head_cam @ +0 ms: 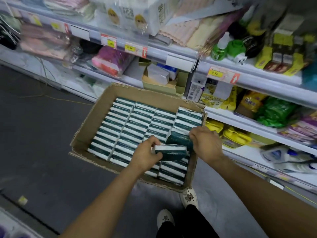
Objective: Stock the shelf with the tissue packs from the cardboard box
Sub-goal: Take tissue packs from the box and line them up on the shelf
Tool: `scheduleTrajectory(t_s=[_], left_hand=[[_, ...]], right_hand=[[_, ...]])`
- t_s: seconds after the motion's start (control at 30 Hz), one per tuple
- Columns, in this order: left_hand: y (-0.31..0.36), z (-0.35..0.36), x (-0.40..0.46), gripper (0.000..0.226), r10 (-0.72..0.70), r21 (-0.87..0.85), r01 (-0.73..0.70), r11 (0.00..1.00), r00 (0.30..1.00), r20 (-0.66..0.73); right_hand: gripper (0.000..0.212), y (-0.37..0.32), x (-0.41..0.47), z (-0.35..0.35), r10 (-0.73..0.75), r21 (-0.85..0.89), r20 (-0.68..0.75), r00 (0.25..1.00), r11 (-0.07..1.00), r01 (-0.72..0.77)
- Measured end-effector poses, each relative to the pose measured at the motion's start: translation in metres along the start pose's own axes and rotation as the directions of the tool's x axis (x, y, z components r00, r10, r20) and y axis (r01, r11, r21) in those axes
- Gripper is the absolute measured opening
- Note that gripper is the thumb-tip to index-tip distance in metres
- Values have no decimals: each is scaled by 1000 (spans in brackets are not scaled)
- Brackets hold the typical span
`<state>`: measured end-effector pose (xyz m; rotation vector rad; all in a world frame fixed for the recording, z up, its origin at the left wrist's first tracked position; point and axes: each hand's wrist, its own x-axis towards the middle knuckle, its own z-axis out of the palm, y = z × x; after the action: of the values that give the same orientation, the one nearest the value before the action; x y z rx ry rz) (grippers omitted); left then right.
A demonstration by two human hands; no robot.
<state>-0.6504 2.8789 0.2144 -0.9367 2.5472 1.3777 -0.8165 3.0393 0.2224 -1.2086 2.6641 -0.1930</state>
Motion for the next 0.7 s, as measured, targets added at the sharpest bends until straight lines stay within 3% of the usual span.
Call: scheduleTrajectory(t_s=[0.17, 0.47, 0.7], left_hand=[[39, -53, -16, 18, 54, -52, -55, 997, 998, -12], [144, -131, -31, 21, 283, -83, -294, 952, 951, -123], [249, -165, -26, 18, 485, -76, -501, 862, 859, -162]], right_hand=[[10, -4, -11, -72, 89, 168, -115, 989, 983, -69], [13, 4, -41, -214, 106, 291, -388, 916, 957, 12], [15, 31, -45, -326, 125, 217, -580, 805, 976, 5]])
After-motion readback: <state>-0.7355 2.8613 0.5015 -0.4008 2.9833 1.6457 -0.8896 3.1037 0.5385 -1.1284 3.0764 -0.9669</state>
